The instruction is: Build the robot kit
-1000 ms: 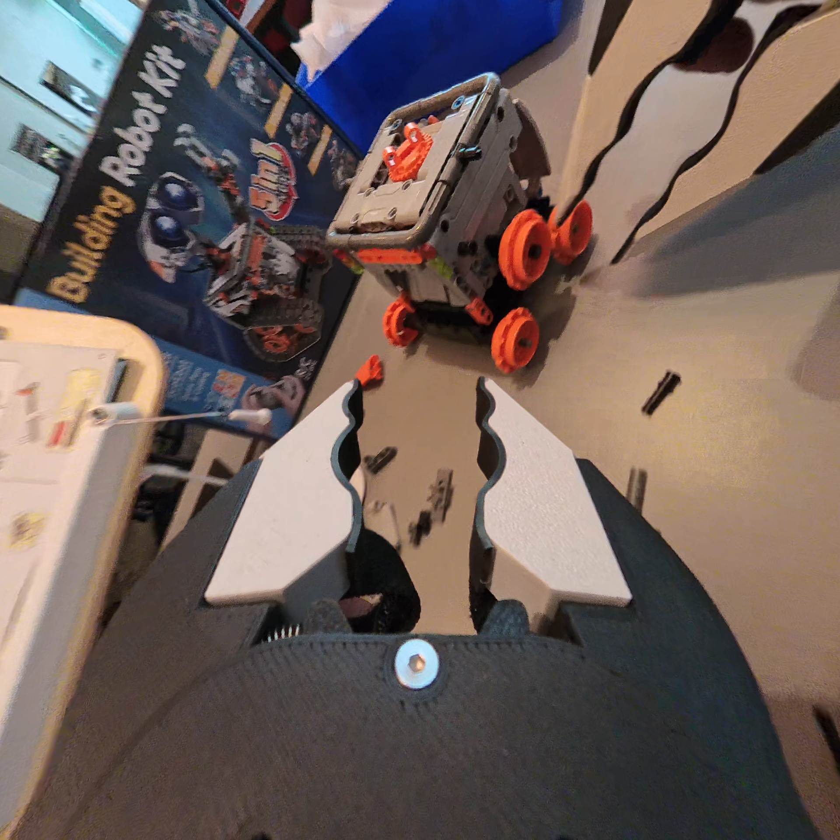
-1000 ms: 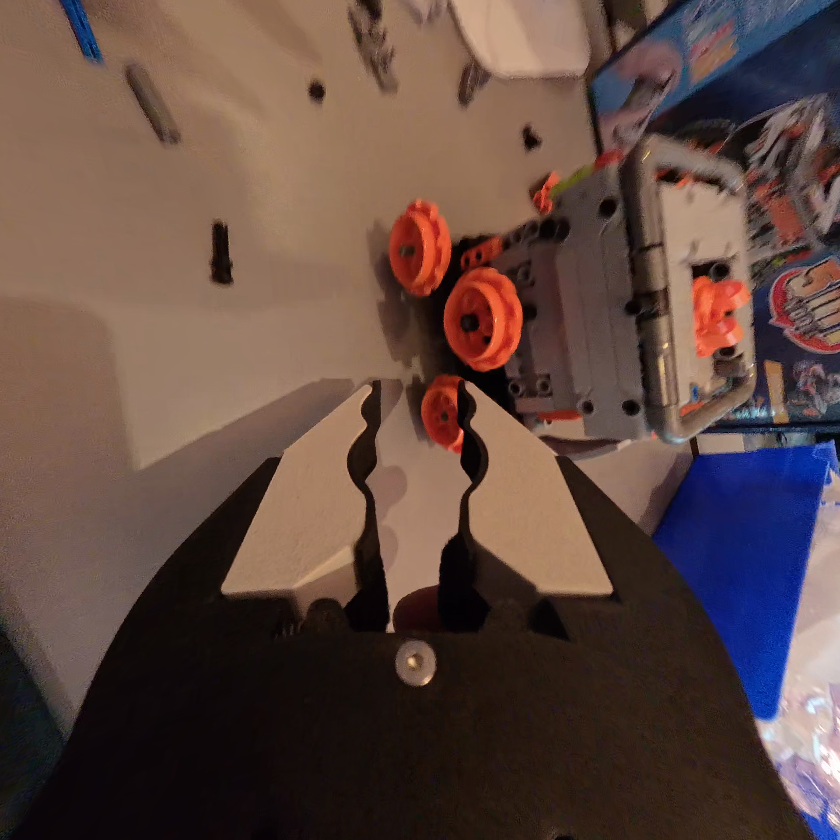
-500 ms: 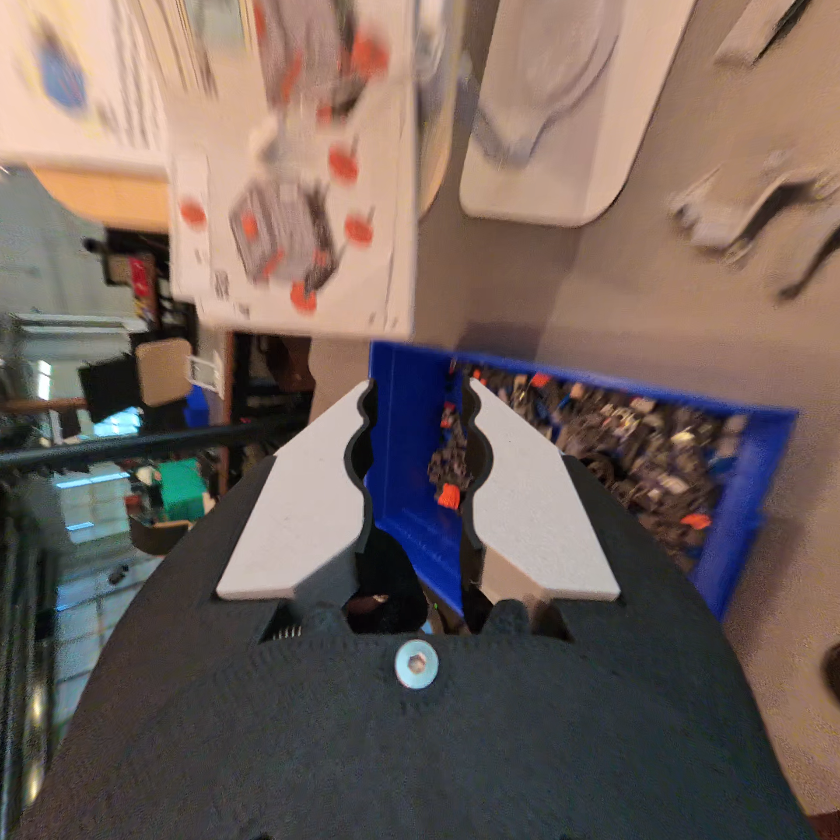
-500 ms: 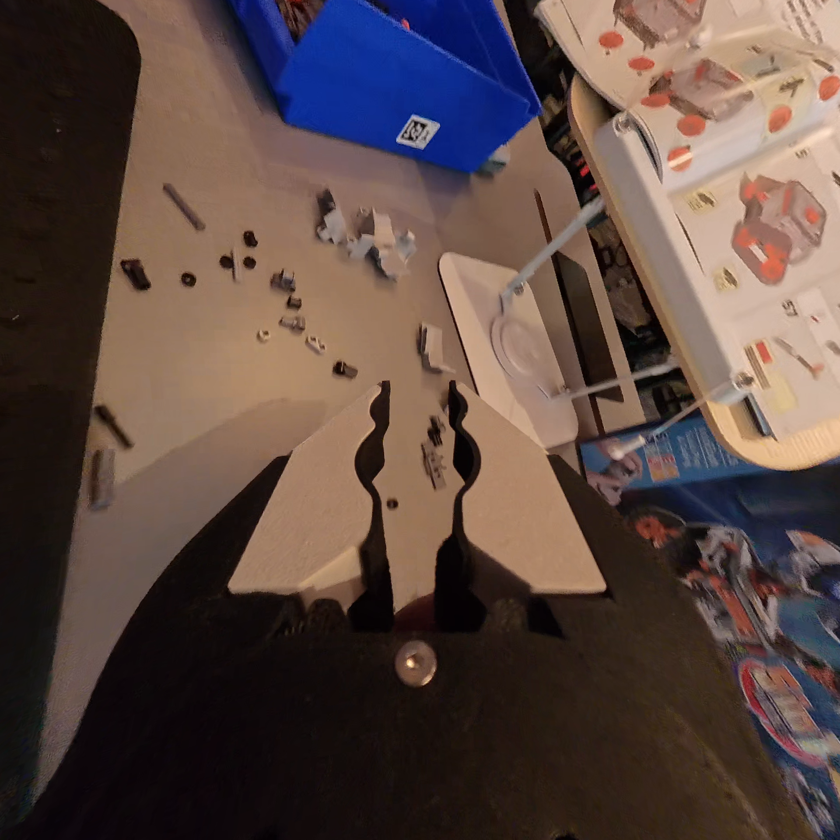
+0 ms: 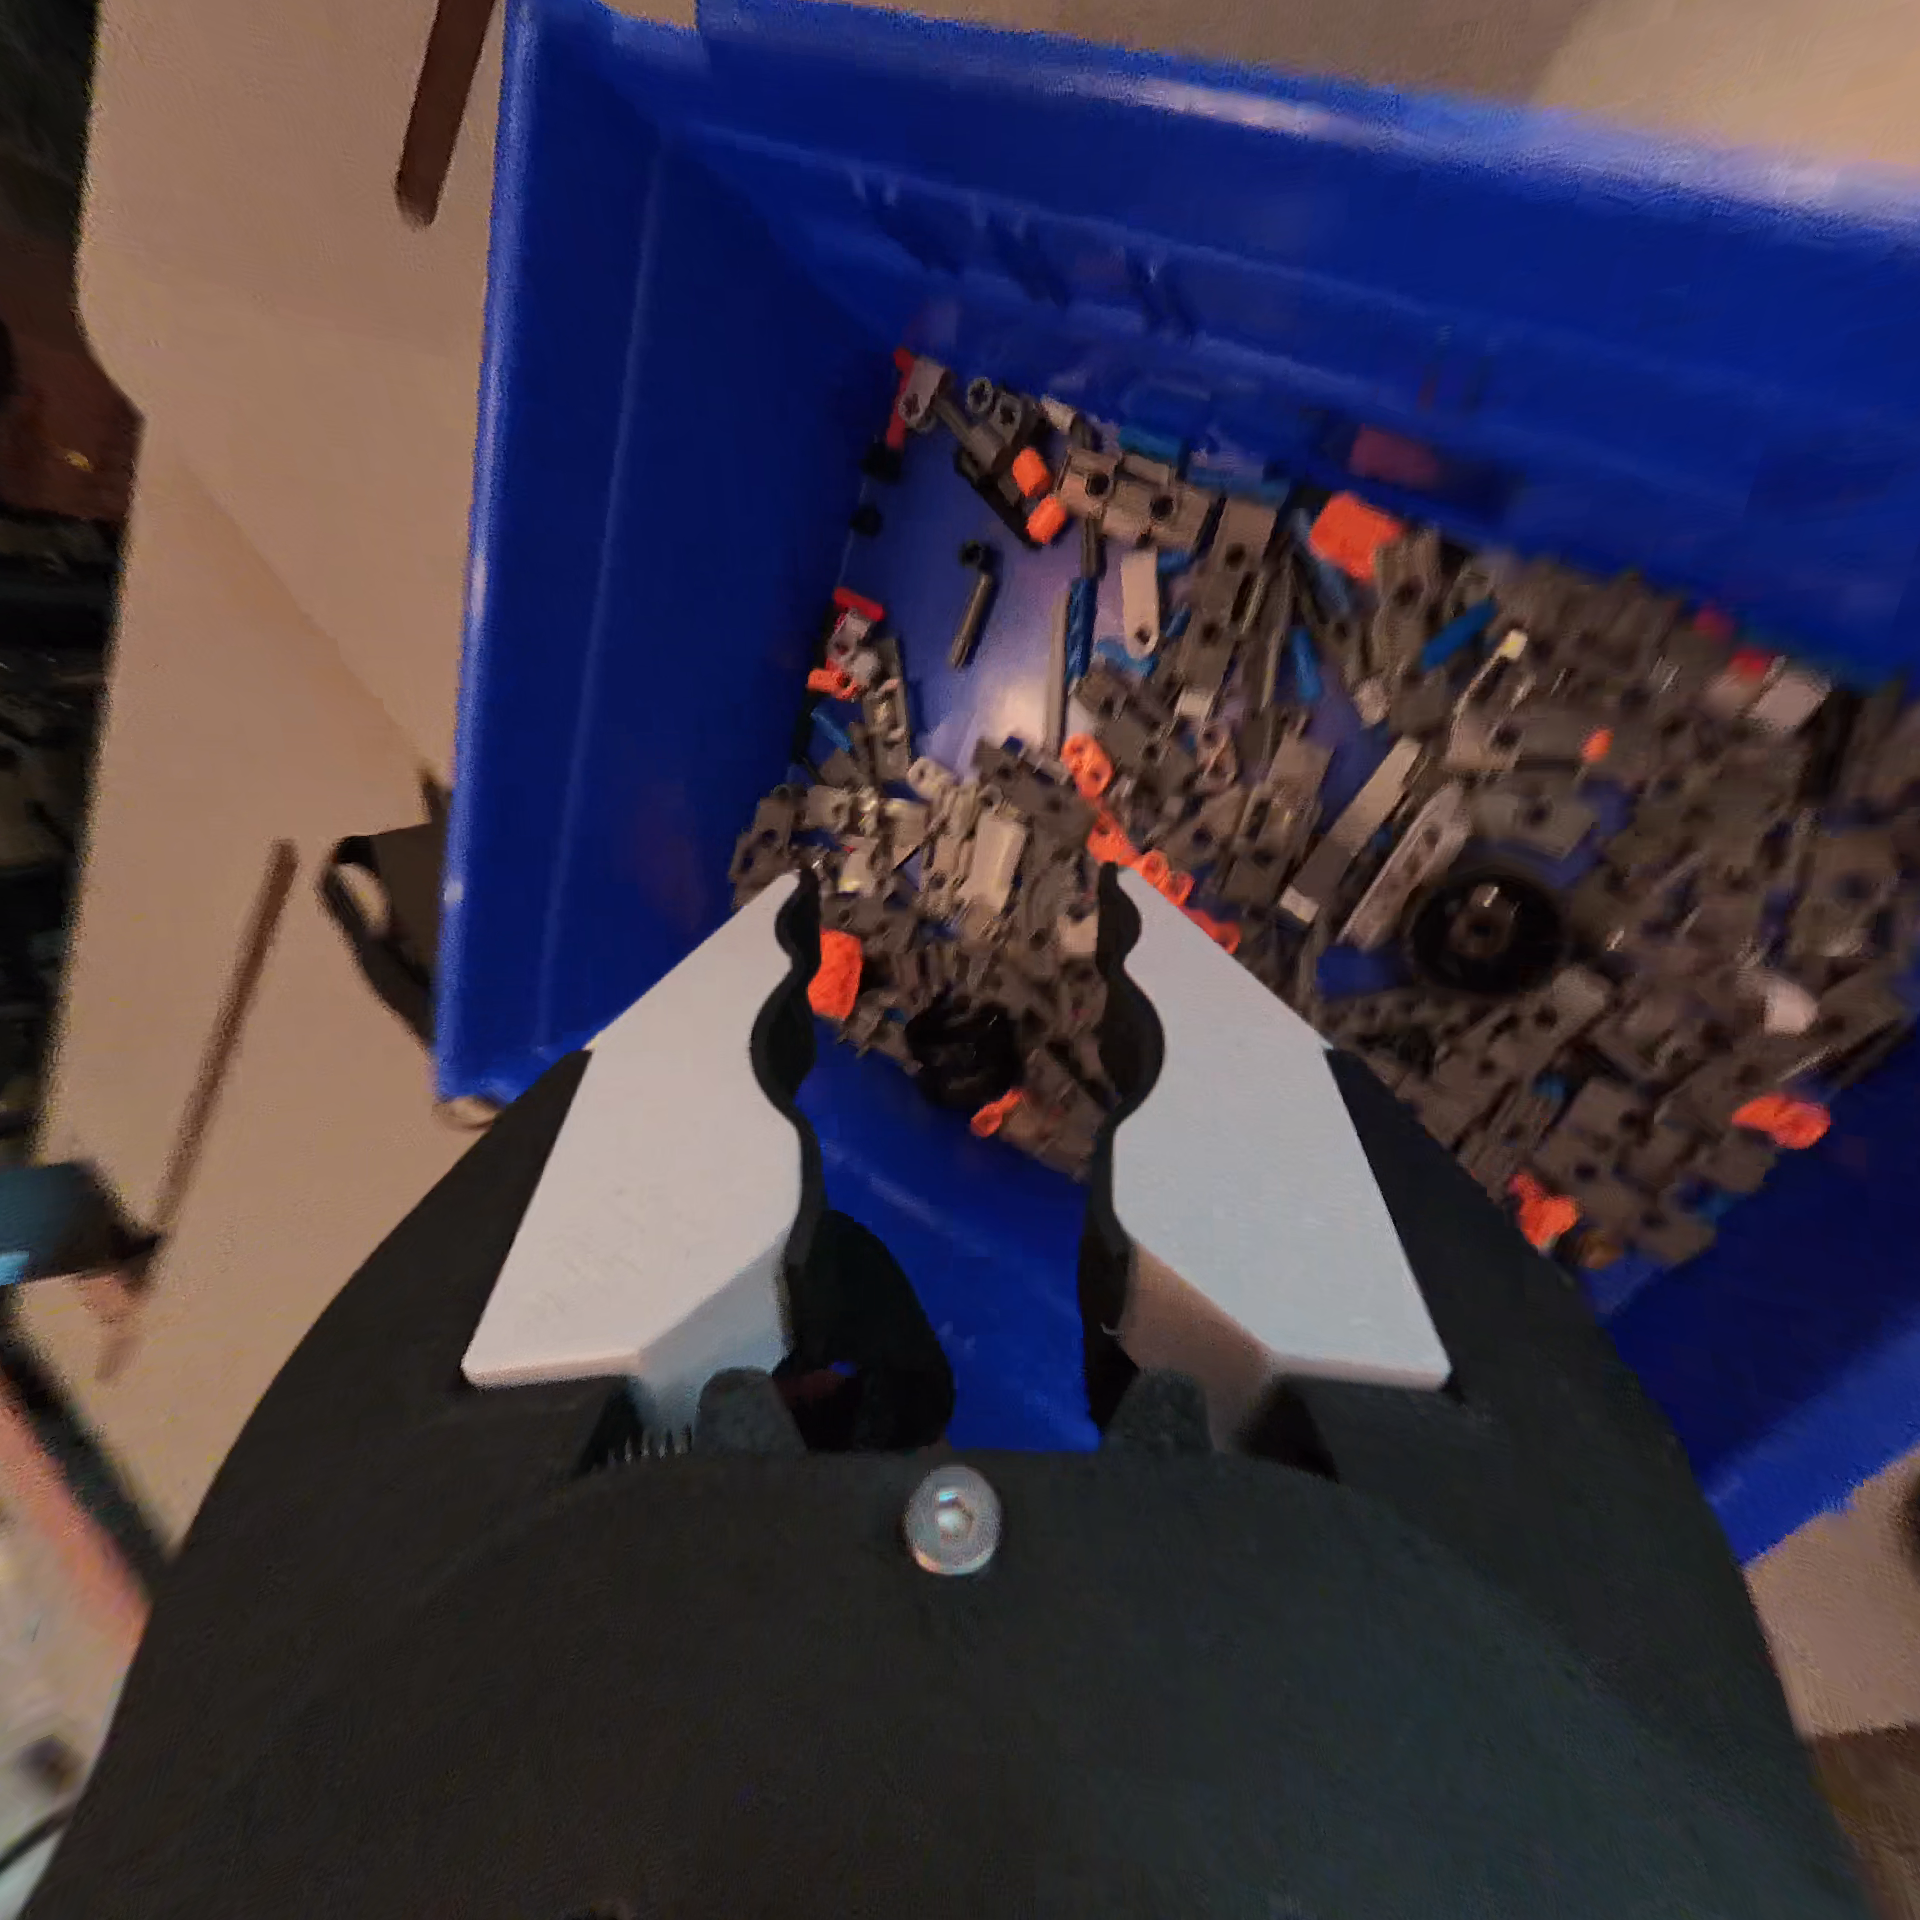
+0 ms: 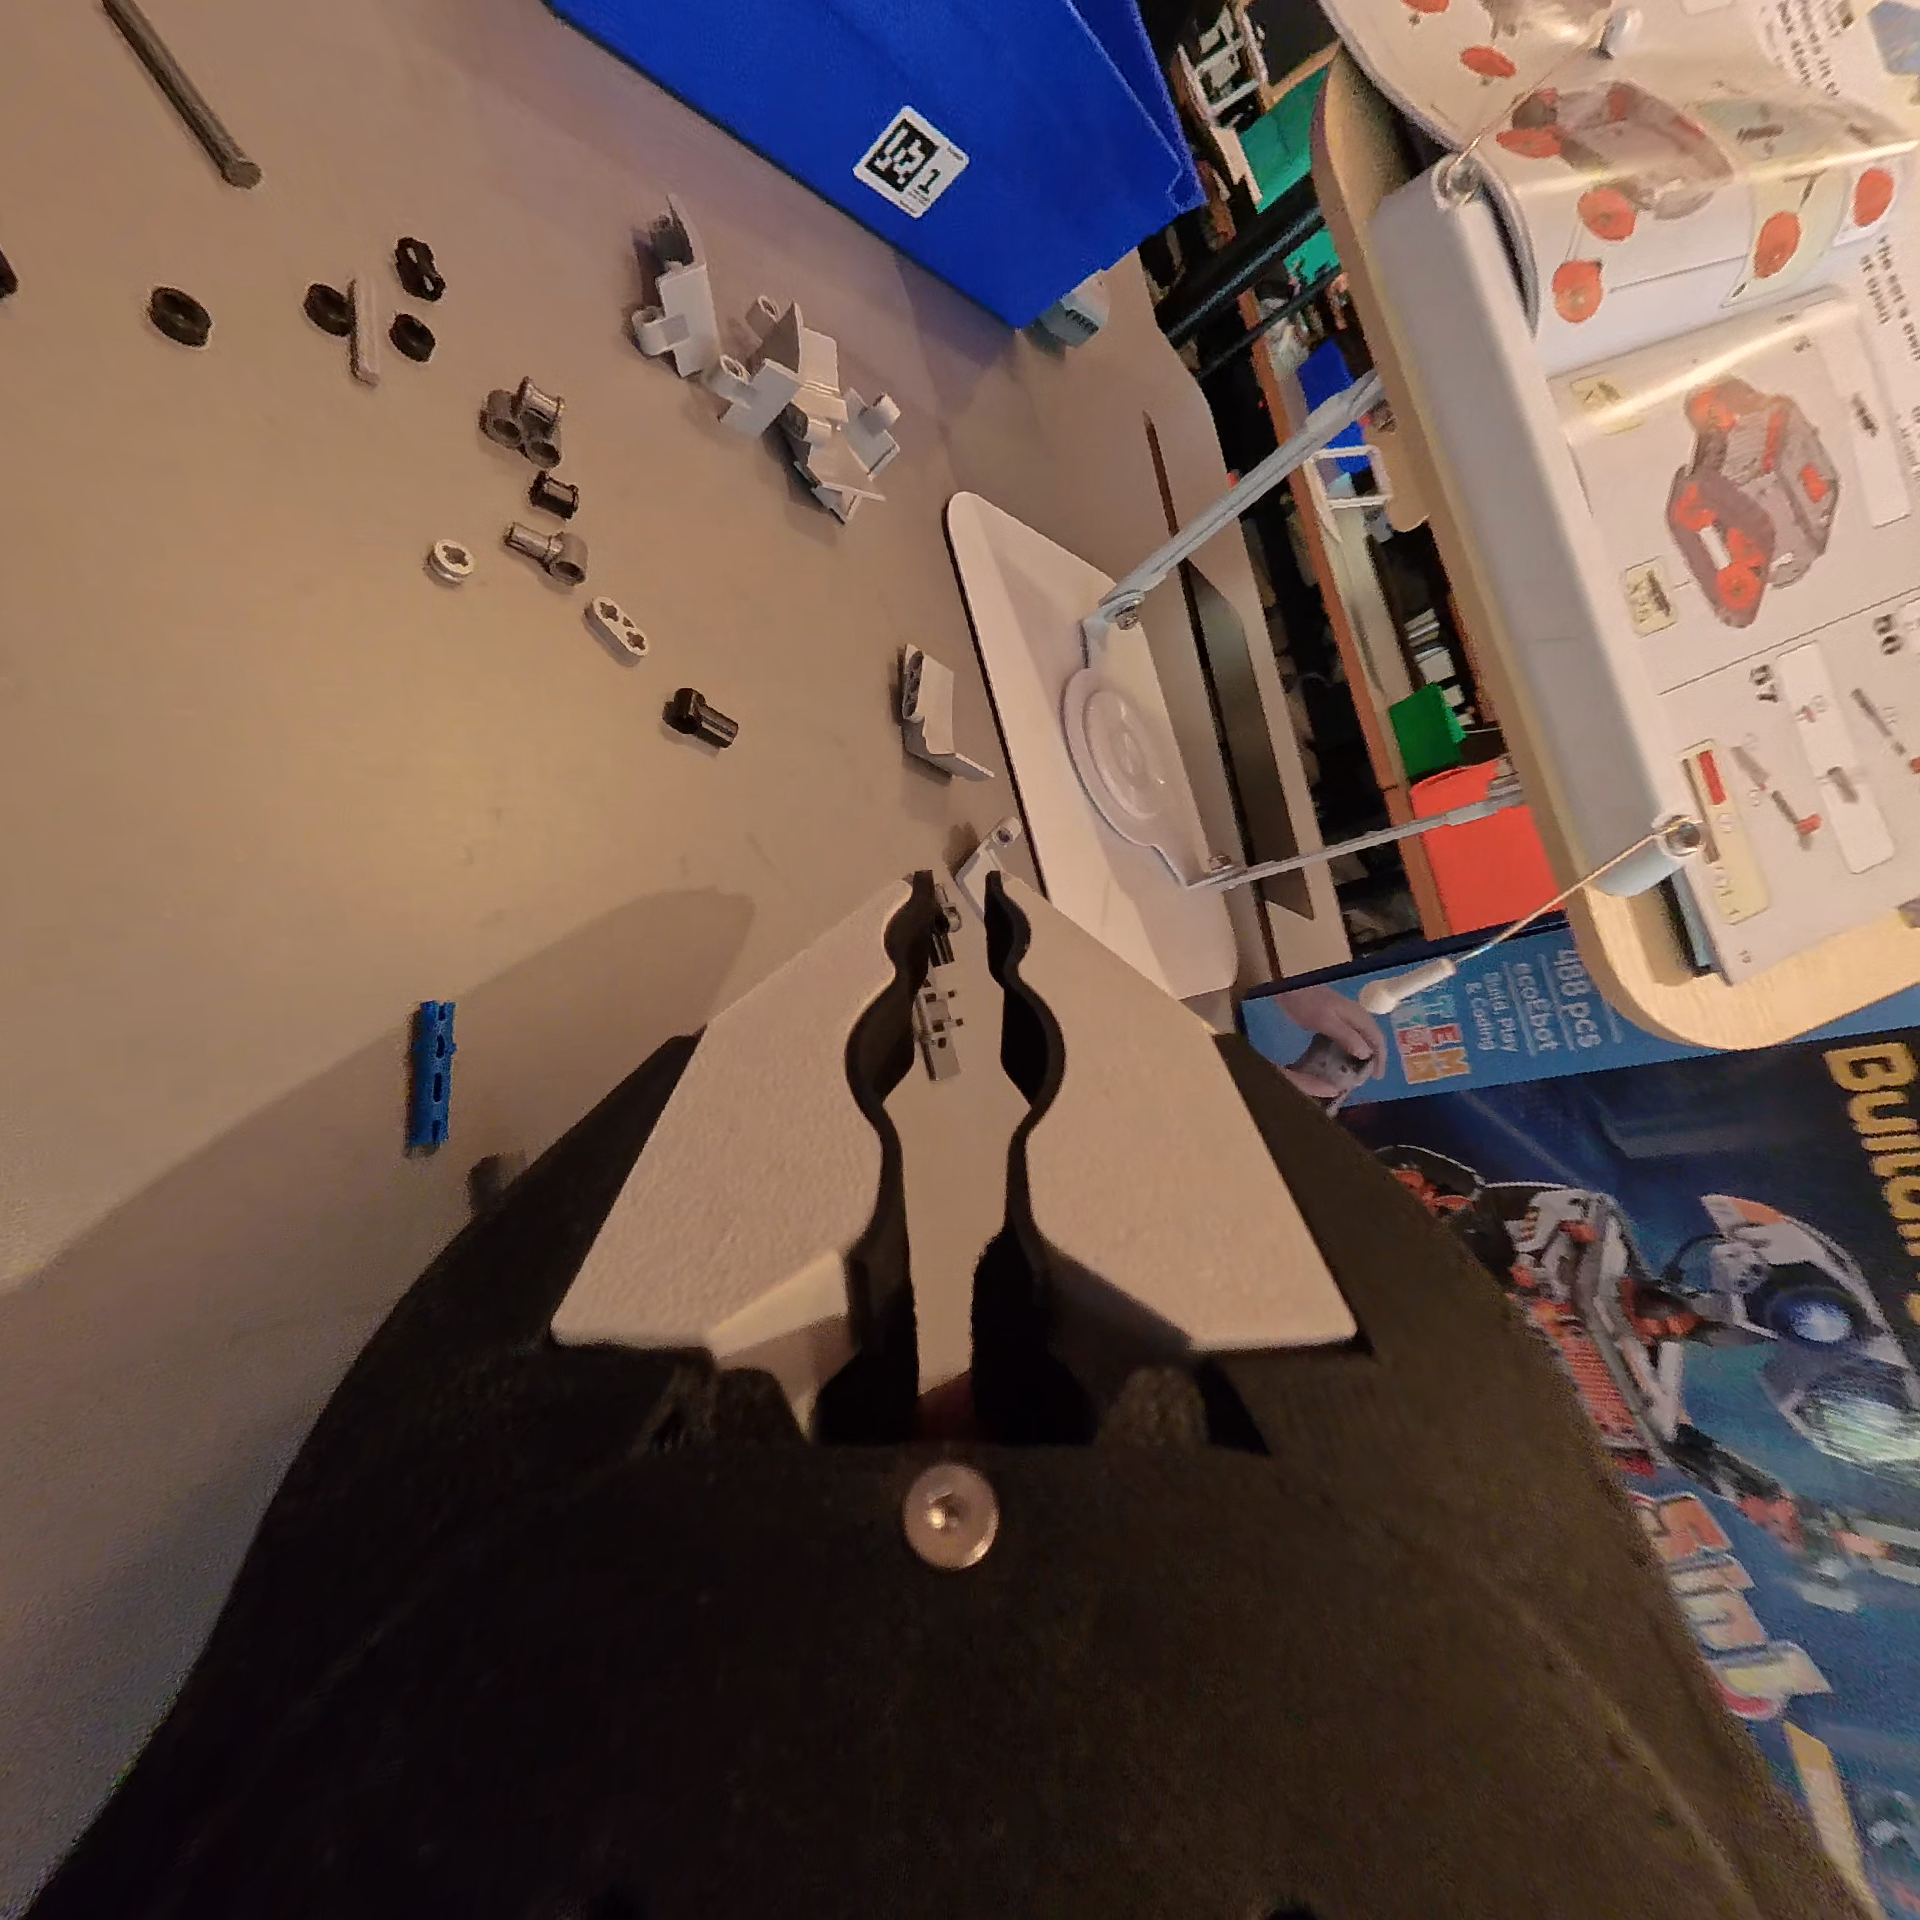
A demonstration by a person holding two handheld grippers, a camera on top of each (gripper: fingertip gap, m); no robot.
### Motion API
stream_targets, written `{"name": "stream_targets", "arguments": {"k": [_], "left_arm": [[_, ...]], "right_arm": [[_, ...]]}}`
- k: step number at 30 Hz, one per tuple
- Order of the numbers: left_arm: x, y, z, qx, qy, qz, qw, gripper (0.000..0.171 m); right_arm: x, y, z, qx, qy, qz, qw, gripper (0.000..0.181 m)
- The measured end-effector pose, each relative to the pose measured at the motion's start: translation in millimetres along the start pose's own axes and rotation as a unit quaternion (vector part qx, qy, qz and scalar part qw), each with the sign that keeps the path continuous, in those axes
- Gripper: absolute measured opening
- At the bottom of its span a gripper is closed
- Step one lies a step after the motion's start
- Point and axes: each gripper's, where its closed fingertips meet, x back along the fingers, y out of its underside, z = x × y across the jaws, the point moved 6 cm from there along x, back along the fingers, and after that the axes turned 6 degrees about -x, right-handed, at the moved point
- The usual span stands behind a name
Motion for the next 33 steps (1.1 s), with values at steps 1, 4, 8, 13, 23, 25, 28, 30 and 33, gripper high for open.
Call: {"name": "stream_targets", "arguments": {"k": [1,4,8,13,23,25,28,30,33], "left_arm": [[-8.1,-4.4,4.1,0.026,0.024,0.012,0.999,0.049],[-33.2,1.3,1.2,0.082,0.004,-0.033,0.996,0.041],[-58.2,0.3,6.7,0.176,0.048,-0.033,0.983,0.044],[-66.9,3.5,2.3,0.216,0.055,-0.038,0.974,0.022],[-64.2,-2.0,8.9,0.177,0.022,-0.024,0.984,0.009],[-57.1,-6.0,6.8,0.173,0.002,-0.009,0.985,0.010],[-36.1,-9.5,3.3,0.158,-0.053,0.004,0.986,0.010],[-15.1,-15.4,3.9,0.147,-0.083,0.022,0.985,0.010],[26.4,-29.0,5.9,0.133,-0.124,0.054,0.982,0.010]], "right_arm": [[2.6,-1.6,-0.5,0.008,0.006,0.000,1.000,0.007],[6.2,-4.0,0.0,0.008,0.015,0.001,1.000,0.007],[5.4,-2.2,-0.8,0.024,0.022,-0.007,0.999,0.007],[4.7,0.3,-2.1,0.019,0.015,-0.009,1.000,0.007],[5.6,6.2,2.5,0.000,0.007,-0.011,1.000,0.008],[6.1,6.1,2.7,-0.004,0.005,-0.009,1.000,0.008],[6.7,8.7,4.5,-0.001,0.008,-0.016,1.000,0.008],[7.4,9.8,5.8,-0.011,0.005,-0.012,1.000,0.008],[7.4,9.7,5.5,-0.021,-0.001,-0.008,1.000,0.008]]}}
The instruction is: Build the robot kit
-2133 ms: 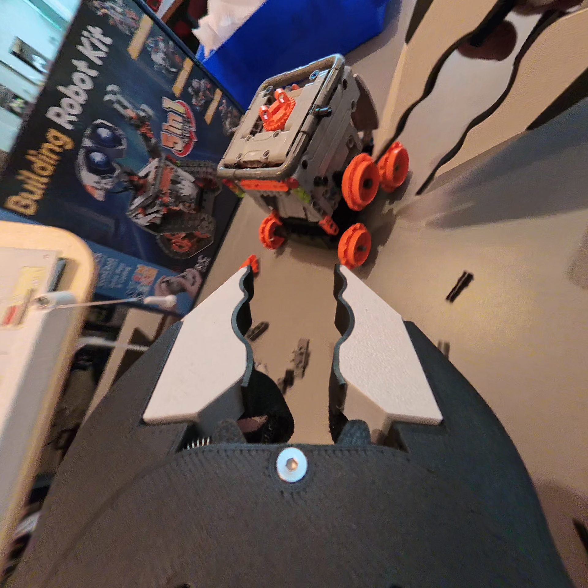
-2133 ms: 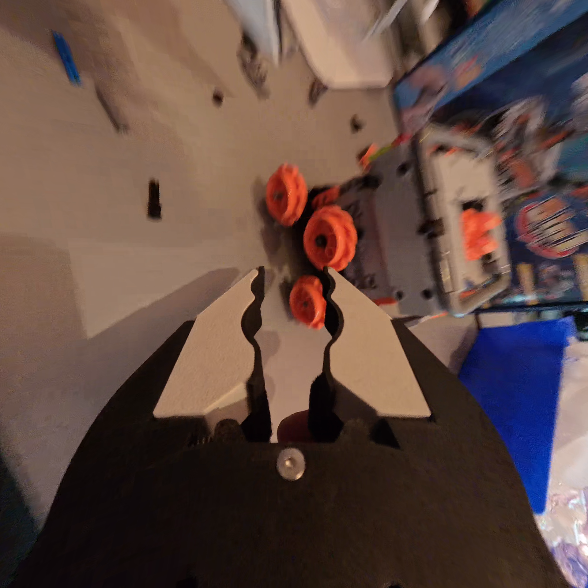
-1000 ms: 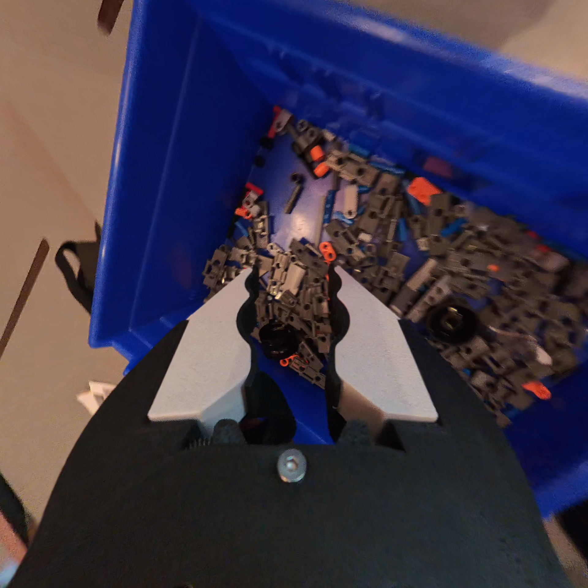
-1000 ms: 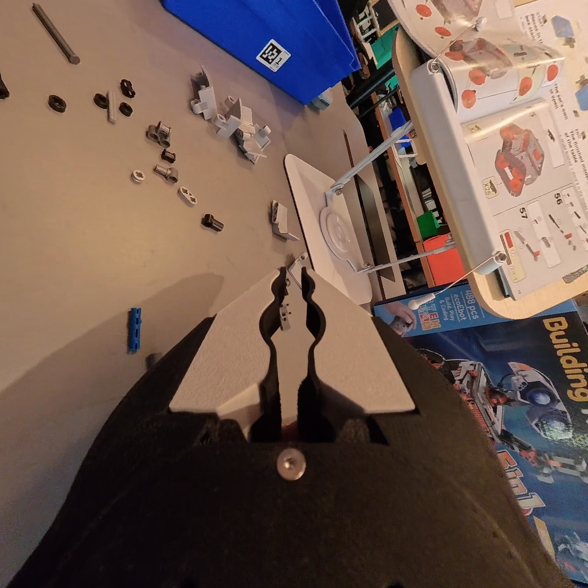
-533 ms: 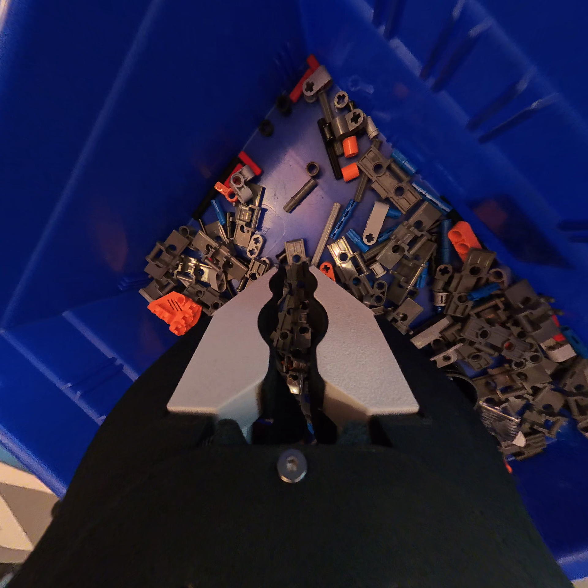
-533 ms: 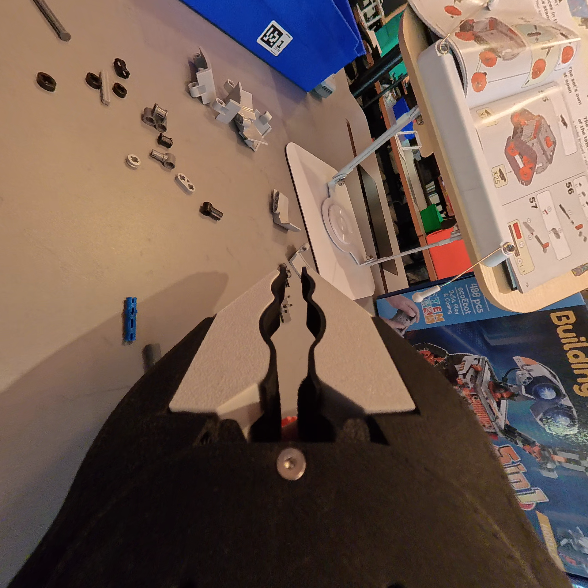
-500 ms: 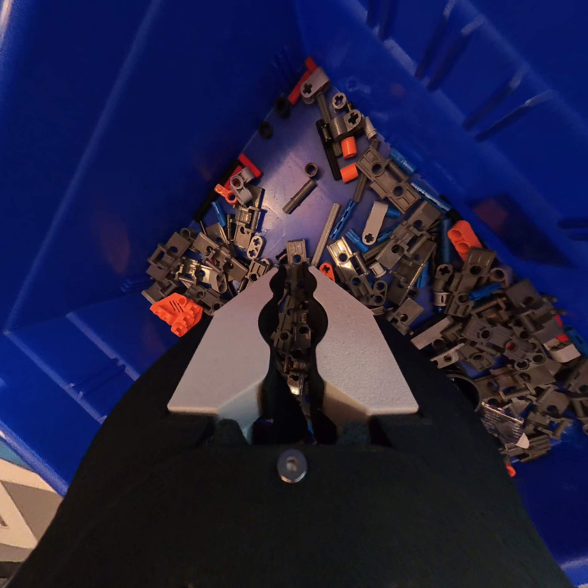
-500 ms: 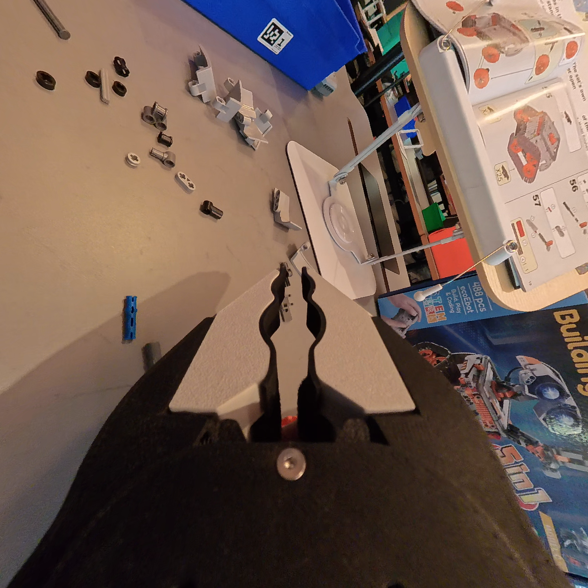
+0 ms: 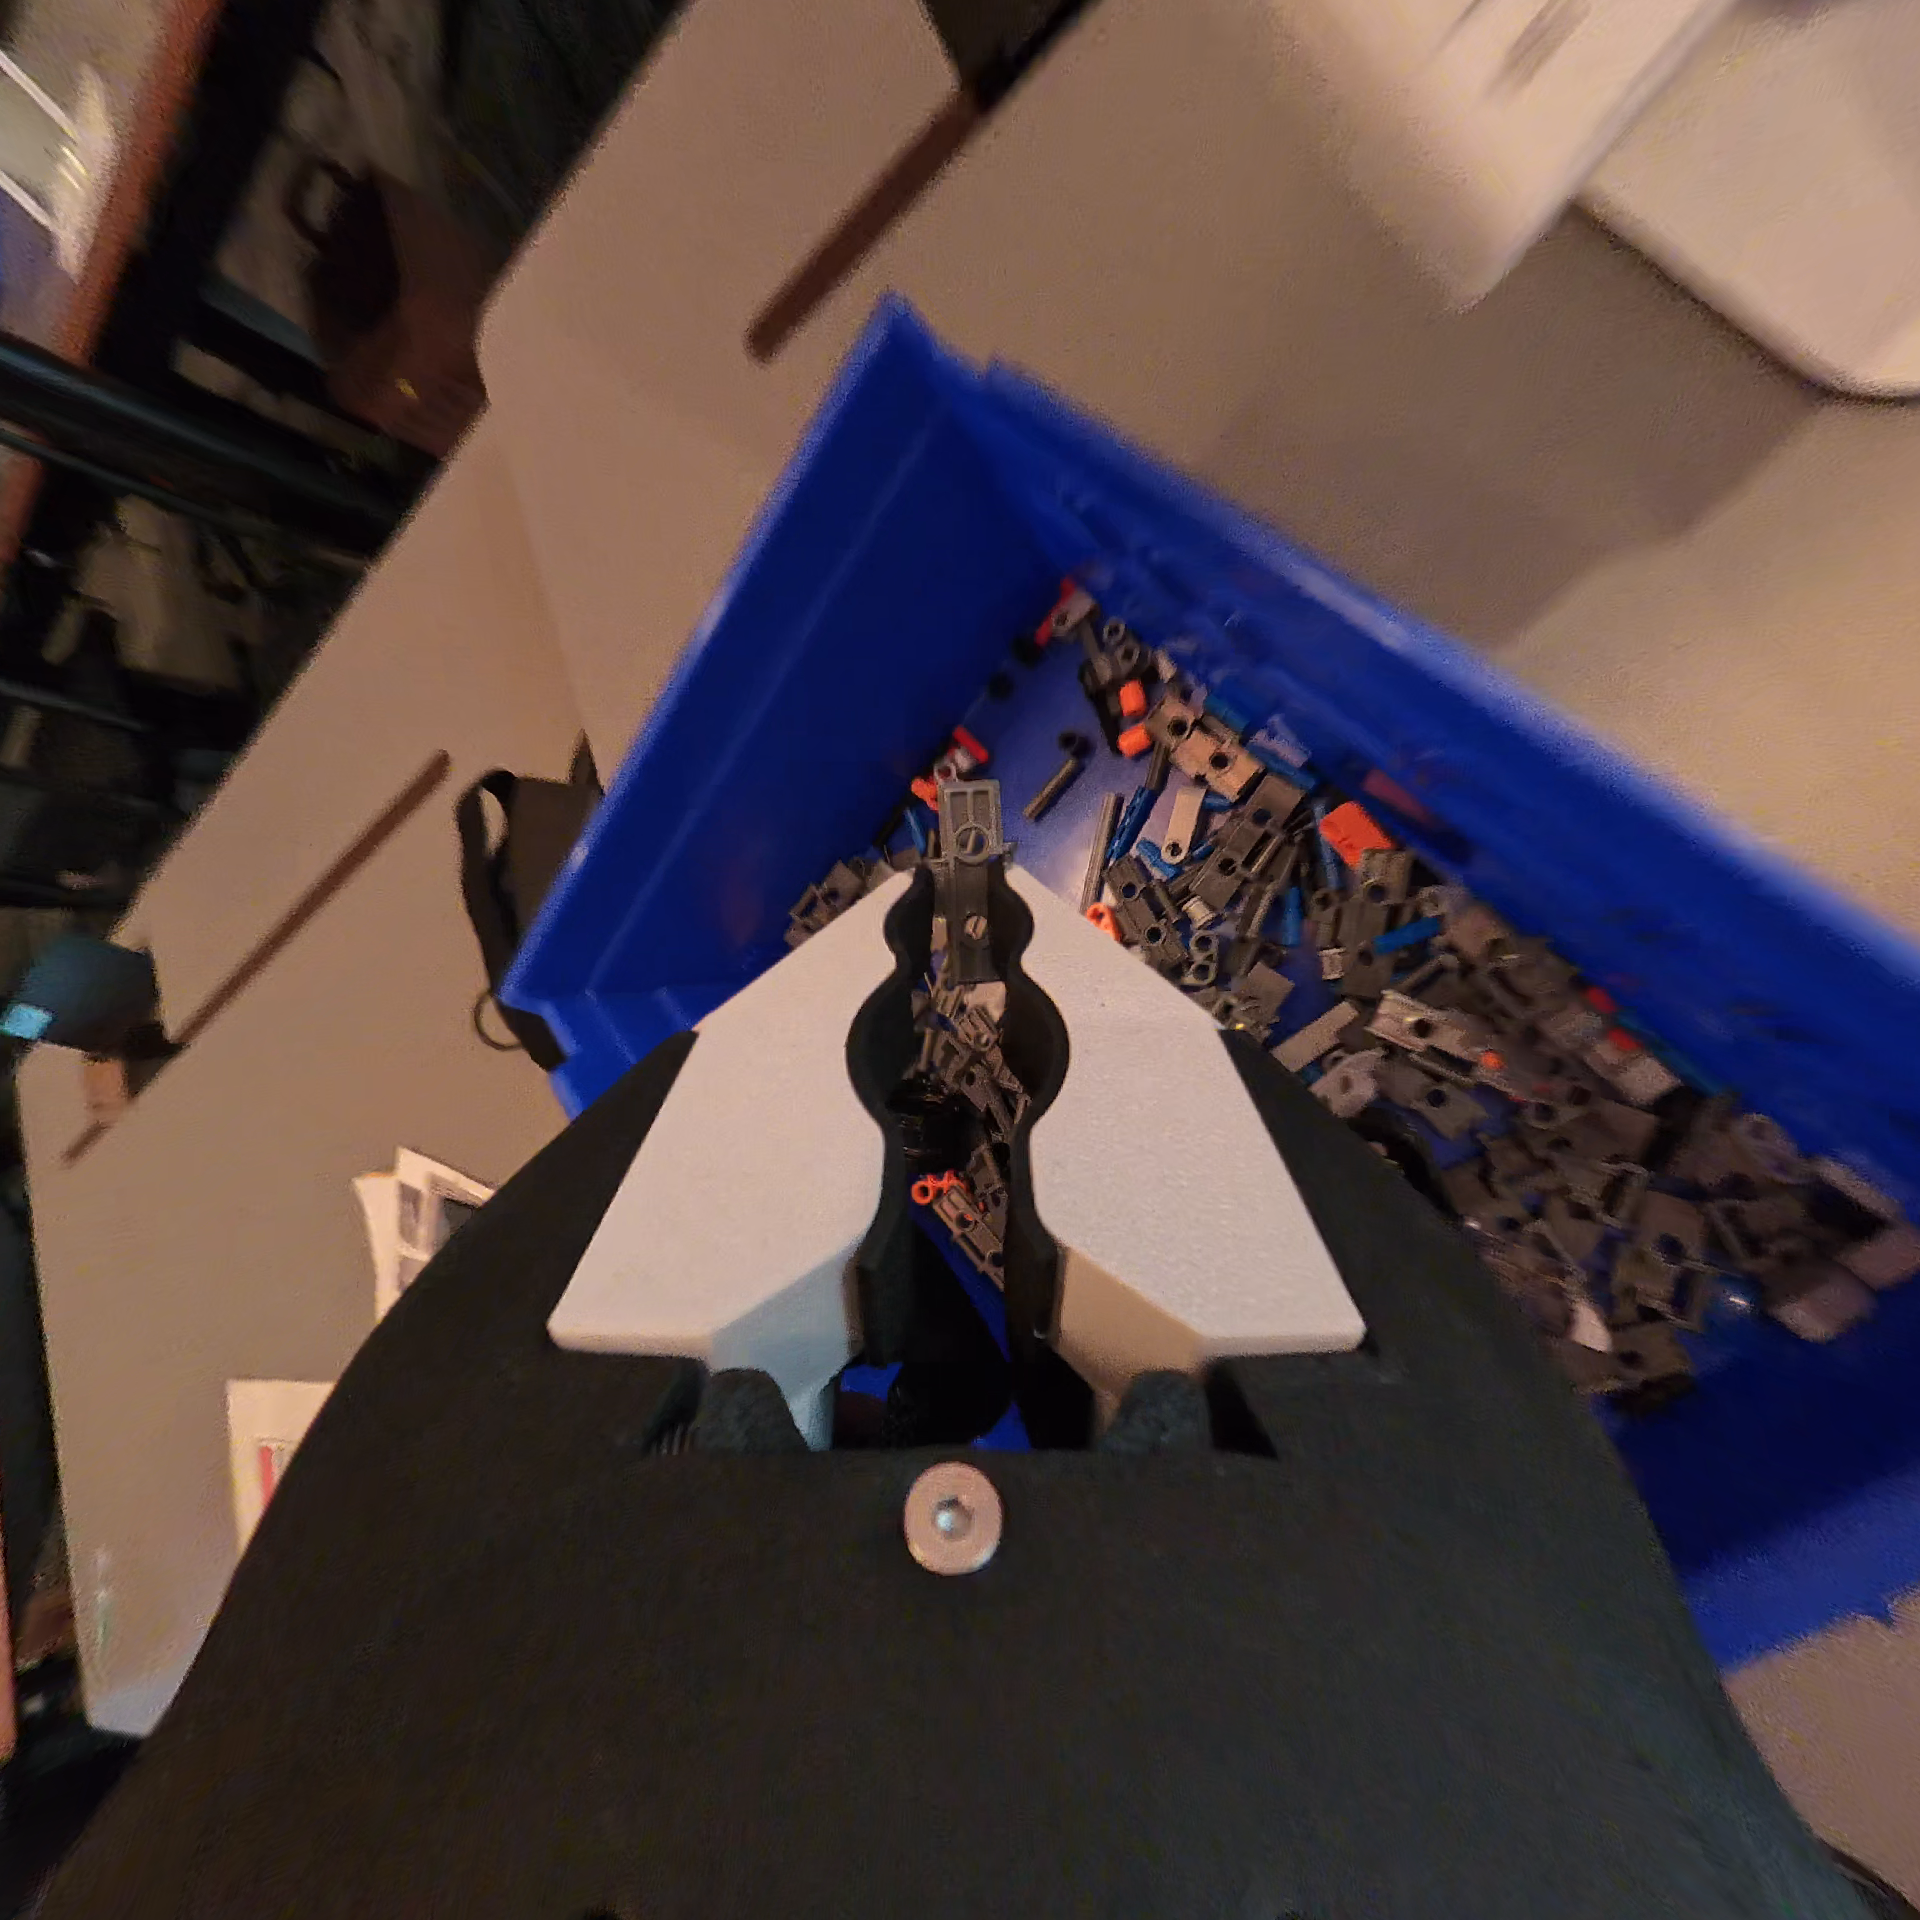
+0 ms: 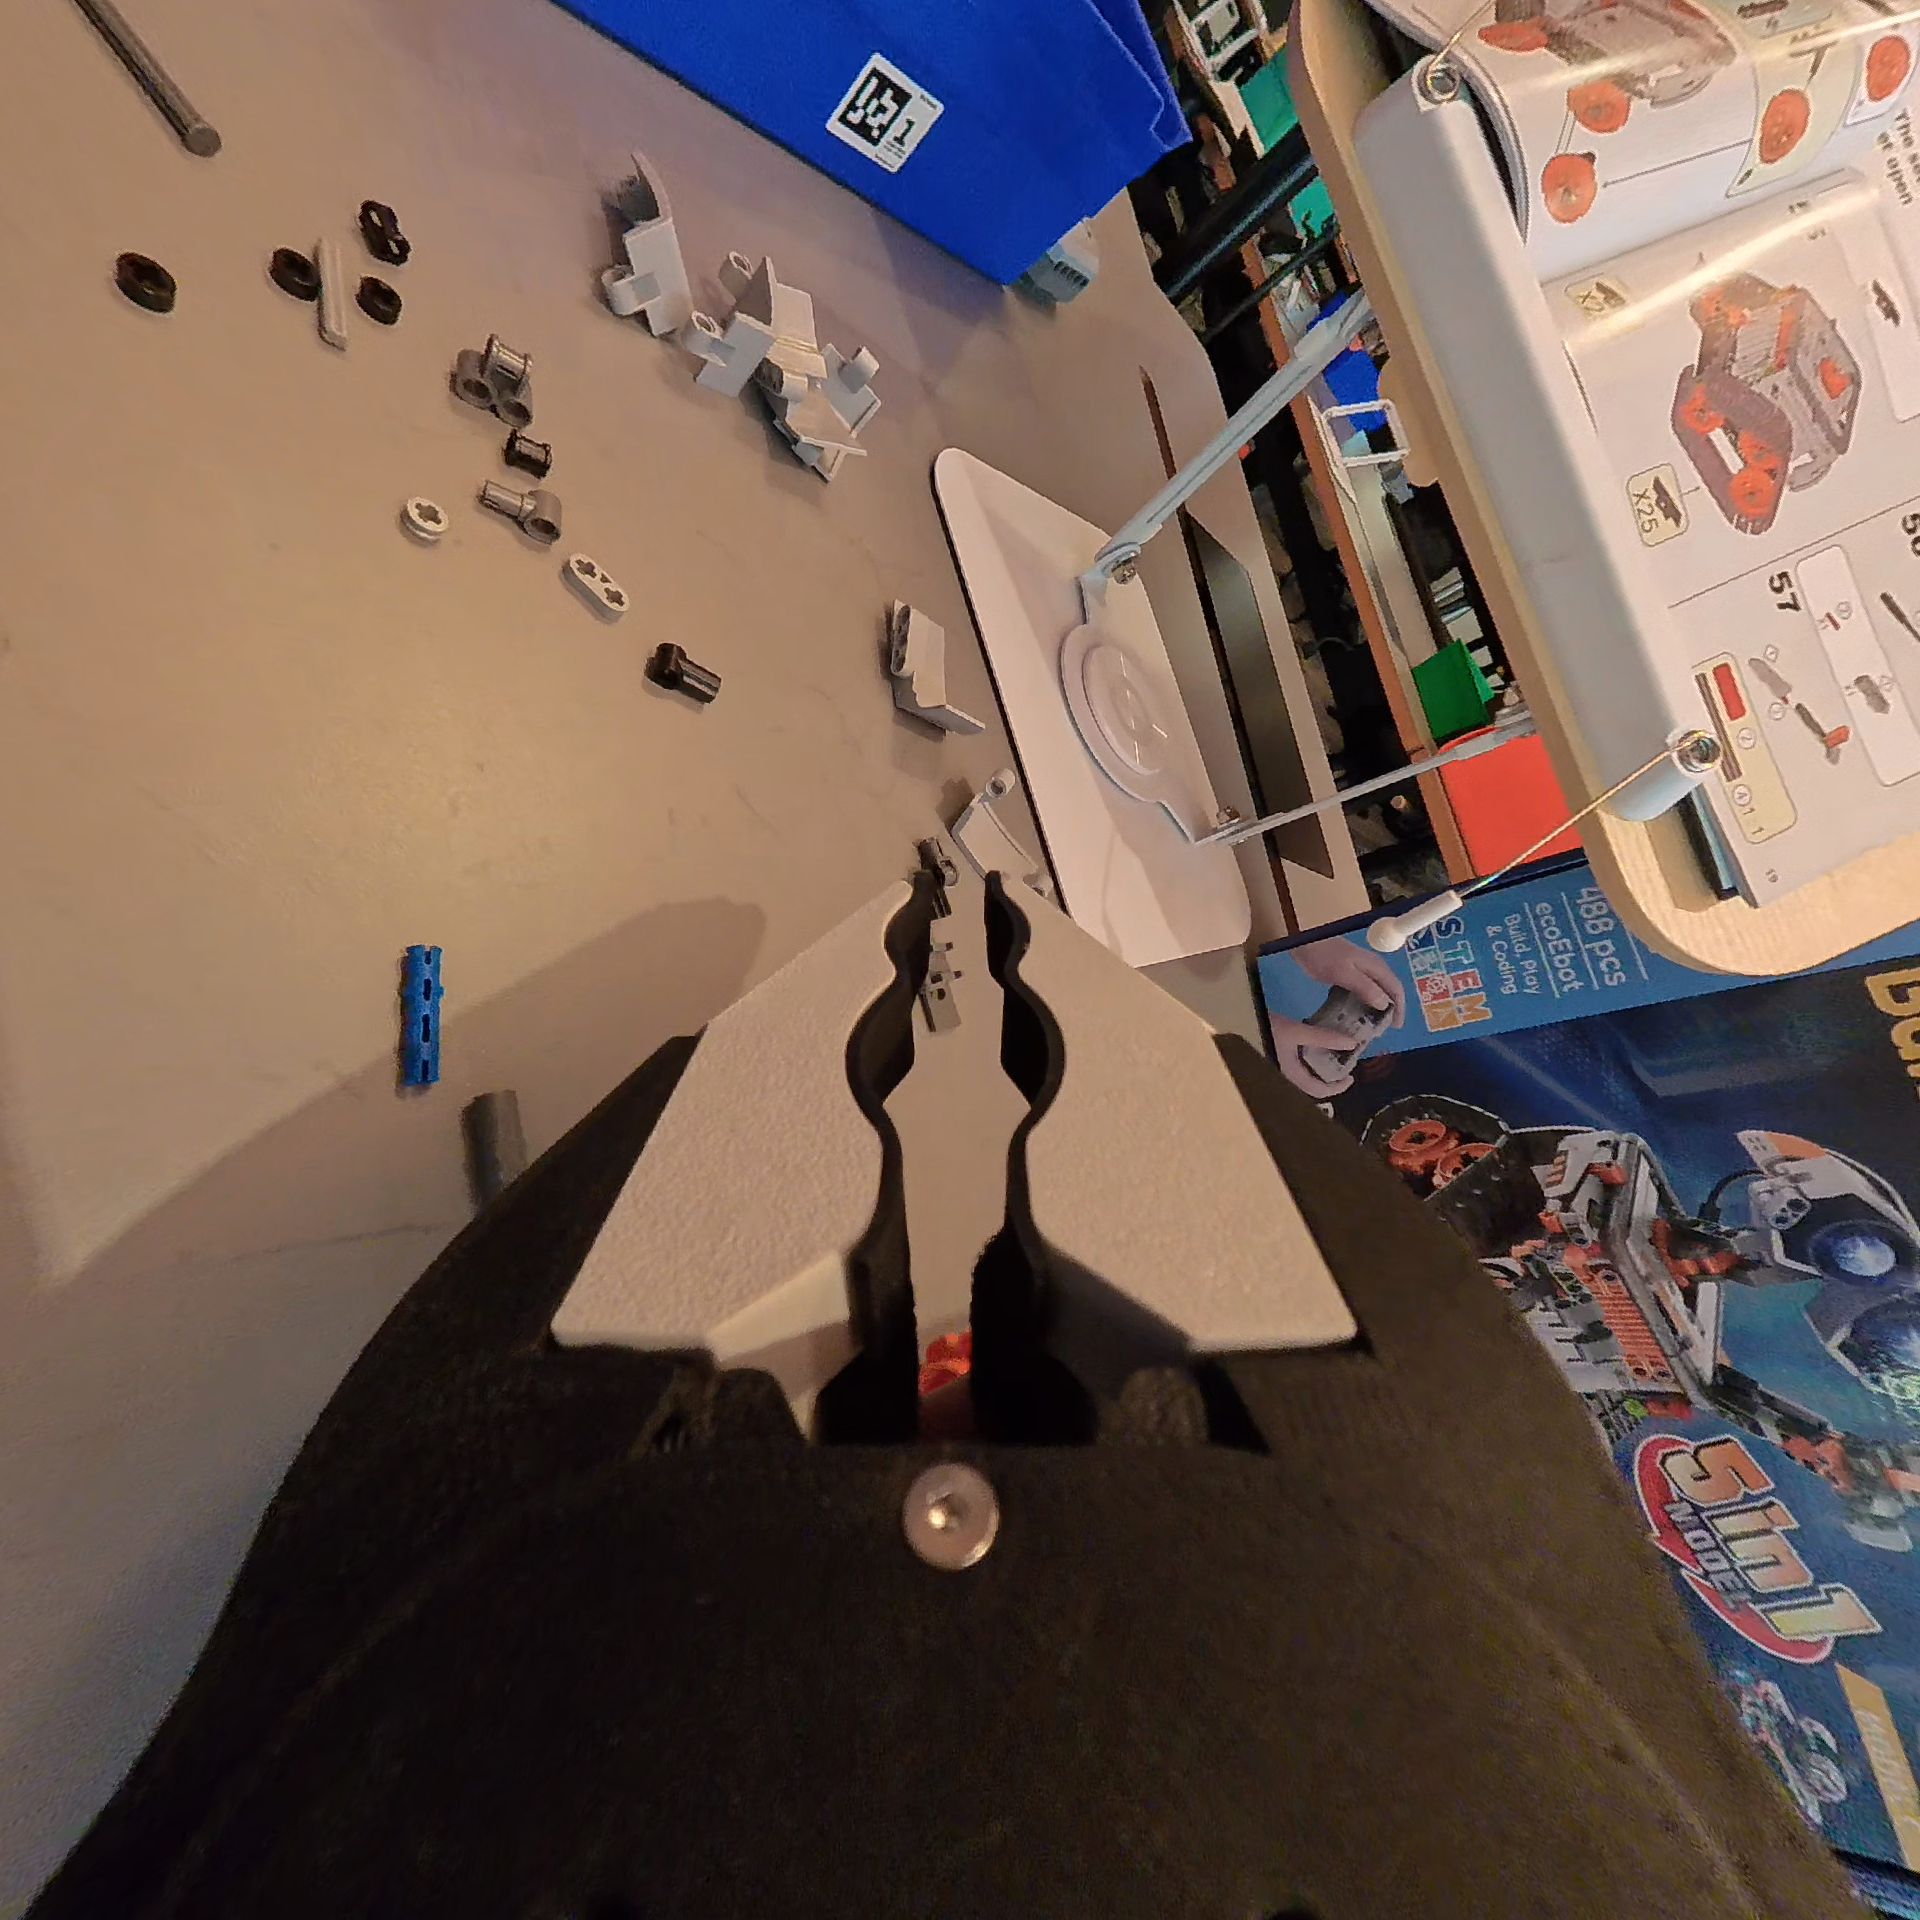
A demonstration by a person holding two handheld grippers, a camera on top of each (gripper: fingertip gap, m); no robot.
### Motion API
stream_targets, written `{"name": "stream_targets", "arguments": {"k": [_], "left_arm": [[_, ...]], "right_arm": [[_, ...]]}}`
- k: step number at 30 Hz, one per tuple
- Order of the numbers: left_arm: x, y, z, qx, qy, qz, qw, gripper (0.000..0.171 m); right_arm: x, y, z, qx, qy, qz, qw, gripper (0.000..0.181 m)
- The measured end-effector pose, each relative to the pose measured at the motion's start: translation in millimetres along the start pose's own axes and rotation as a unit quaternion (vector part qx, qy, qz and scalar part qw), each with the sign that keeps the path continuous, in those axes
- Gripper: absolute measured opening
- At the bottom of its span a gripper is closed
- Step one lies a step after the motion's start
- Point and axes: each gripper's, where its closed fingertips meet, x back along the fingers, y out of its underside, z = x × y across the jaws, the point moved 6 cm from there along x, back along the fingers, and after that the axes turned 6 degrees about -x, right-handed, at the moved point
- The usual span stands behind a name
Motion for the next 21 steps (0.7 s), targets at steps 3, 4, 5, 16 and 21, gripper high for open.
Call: {"name": "stream_targets", "arguments": {"k": [3,4,5,16,21], "left_arm": [[41.4,-31.7,11.5,-0.021,0.012,0.051,0.998,0.010],[54.0,-46.2,22.1,-0.034,0.032,0.078,0.996,0.010],[63.5,-59.9,35.4,-0.048,0.055,0.095,0.993,0.010],[68.4,-142.9,276.4,-0.240,0.332,0.179,0.895,0.009],[57.9,-141.3,323.8,-0.283,0.382,0.151,0.867,0.010]], "right_arm": [[0.6,-2.6,-2.2,-0.003,-0.005,0.007,1.000,0.008],[0.8,-3.7,-3.2,-0.005,-0.008,0.010,1.000,0.008],[0.8,-4.4,-3.9,-0.006,-0.010,0.012,1.000,0.008],[1.8,0.2,0.9,-0.036,-0.017,0.015,0.999,0.008],[0.8,2.2,0.6,-0.048,-0.028,0.015,0.998,0.008]]}}
